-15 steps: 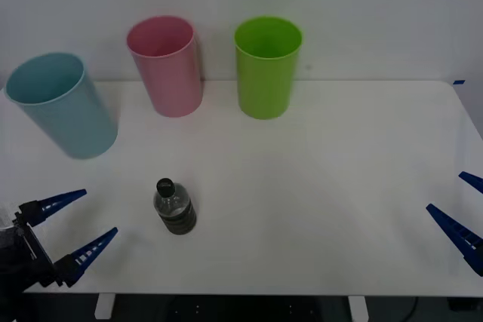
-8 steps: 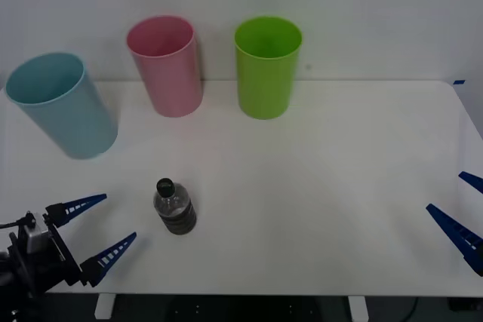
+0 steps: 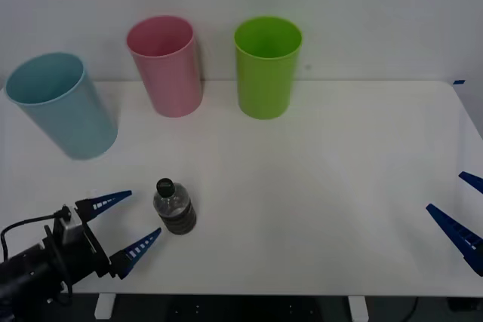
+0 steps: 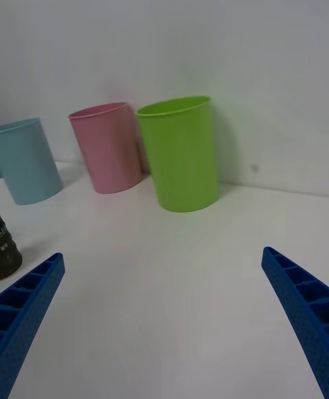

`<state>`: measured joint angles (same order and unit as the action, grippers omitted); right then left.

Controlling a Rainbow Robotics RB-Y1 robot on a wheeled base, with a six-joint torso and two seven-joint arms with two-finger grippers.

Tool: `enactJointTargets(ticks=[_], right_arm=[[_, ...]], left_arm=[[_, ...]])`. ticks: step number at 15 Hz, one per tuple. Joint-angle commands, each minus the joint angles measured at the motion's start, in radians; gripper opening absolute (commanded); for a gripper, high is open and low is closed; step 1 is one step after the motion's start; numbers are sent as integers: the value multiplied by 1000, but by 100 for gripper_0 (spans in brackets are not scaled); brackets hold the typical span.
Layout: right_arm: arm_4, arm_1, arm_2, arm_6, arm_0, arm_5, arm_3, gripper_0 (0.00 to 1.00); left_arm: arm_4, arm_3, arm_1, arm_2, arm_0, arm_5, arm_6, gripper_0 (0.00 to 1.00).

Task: Grasp the object on the table and drop it into the matching bin: aluminum can to the light blue bin, PET bottle to the pink bin.

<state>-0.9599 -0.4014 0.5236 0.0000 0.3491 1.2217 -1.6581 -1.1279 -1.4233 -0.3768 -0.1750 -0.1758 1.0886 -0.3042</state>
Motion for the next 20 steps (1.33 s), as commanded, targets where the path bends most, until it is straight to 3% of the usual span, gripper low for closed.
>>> enactJointTargets(ticks=[1,11,20], right_arm=[[0,0,0,0,0,0,0,100],[0,0,0,0,0,0,0,100],[0,0,0,0,0,0,0,100]], left_arm=[[-1,38,27,15,25,-1,-18,100],[-1,168,41,78,142,-10,-64,100],[-13,170,85,81,151,-36,-78,100]])
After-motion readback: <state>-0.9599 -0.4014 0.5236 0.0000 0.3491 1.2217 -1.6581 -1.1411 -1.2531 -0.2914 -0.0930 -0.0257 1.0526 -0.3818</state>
